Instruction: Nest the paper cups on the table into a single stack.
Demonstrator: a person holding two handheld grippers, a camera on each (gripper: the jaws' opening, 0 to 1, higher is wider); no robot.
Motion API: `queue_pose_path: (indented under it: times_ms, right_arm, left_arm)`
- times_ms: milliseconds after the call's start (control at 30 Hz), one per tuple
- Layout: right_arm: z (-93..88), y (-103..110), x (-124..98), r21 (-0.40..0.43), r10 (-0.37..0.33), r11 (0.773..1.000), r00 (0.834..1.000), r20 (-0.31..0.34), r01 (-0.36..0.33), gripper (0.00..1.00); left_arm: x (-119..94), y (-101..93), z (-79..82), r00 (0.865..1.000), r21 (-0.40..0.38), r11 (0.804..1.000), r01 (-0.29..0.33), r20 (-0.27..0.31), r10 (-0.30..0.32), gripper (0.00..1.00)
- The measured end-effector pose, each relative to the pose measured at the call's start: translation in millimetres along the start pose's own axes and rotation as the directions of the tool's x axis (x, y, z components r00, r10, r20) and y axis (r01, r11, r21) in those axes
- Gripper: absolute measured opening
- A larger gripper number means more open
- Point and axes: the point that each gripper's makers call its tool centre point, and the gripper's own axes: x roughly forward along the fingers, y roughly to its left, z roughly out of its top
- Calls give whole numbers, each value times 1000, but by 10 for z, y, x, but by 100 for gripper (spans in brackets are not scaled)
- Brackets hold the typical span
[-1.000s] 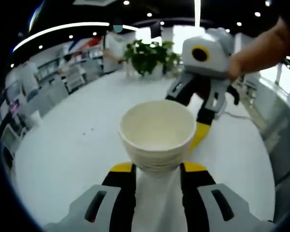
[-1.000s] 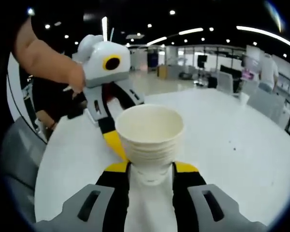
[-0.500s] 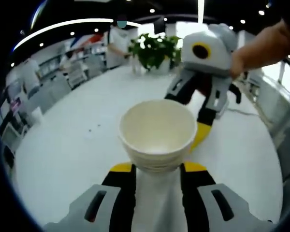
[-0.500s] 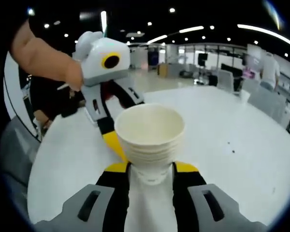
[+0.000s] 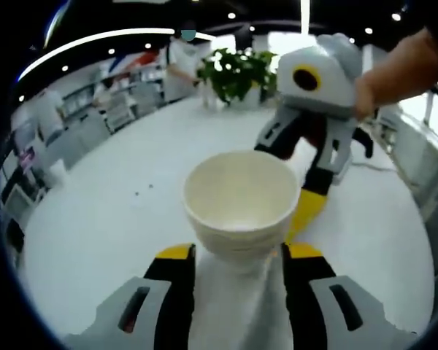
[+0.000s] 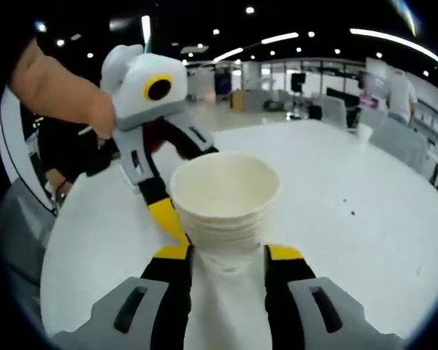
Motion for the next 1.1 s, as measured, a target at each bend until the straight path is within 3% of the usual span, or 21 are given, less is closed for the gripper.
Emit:
queue_pose_path:
  times_ms: [67,167,300,367,467,767,867,1100]
  right_arm:
    - [-54,-25,-46,11,-22,1000,1000,-19,22,53]
    - [-83,-75,-126,4,-64,998,998,-30,64,69]
    - [-55,-83,-293,18,-113,993,994,5,113,86]
    - [-24,-88,-437,45,-162,986,986,33,160,88]
    - [-3,-66,-587,59,-207,977,976,67,204,99]
    - [-178,105,-1080,122,-291,953,951,105,278,100]
    - [-202,170,-1196,143,-317,943,940,124,299,100]
    - [-324,427,-1389,152,-337,935,935,110,320,100]
  left_arm:
    - [-18,42,-9,1000,-34,999,-28,6,28,72]
    - [-112,97,-26,997,-61,996,-68,18,69,87]
    - [-285,127,-57,992,-82,990,-111,45,115,98]
    - [-422,165,-139,986,-111,981,-157,40,163,98]
    - [-648,173,-218,972,-131,971,-201,99,215,98]
    - [-1252,-23,-518,938,-247,923,-296,105,329,98]
    - [-1368,-117,-608,939,-308,905,-293,86,334,98]
    - [-1574,-311,-704,923,-345,882,-319,98,373,98]
